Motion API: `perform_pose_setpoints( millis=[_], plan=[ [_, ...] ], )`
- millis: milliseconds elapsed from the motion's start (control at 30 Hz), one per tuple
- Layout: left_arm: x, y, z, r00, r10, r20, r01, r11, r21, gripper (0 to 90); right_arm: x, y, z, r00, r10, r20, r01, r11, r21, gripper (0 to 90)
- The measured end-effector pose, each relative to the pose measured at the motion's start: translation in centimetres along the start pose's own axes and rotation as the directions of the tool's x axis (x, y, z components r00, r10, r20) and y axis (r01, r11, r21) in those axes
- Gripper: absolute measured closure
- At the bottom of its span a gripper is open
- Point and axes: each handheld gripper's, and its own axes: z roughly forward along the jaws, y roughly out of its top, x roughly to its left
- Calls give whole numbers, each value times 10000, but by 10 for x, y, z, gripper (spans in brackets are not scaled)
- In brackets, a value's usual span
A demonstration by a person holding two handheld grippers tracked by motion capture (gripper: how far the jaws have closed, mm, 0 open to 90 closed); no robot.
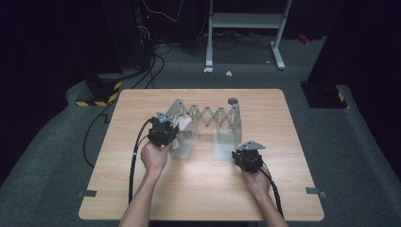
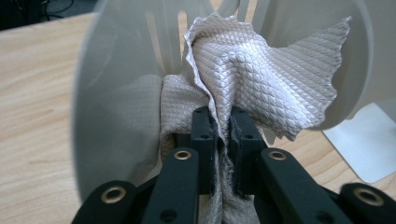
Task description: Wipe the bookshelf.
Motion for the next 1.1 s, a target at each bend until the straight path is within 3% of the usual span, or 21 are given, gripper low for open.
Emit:
perform_pose_setpoints(
  millis=[333, 567, 1100],
  plan=[
    [-1, -20, 25, 9999, -164, -42, 166, 9984, 545, 819, 0, 0, 0, 10000, -3, 1, 3, 10000, 1, 748],
    [-3, -28, 37, 9998, -41, -212, 57, 9971, 755, 820, 0, 0, 0, 10000, -5, 0, 5, 10000, 2, 748],
    [-3, -39, 39, 9996, -7, -268, 30, 9963, 858, 819, 0, 0, 0, 10000, -23, 11, 23, 10000, 1, 749]
  ],
)
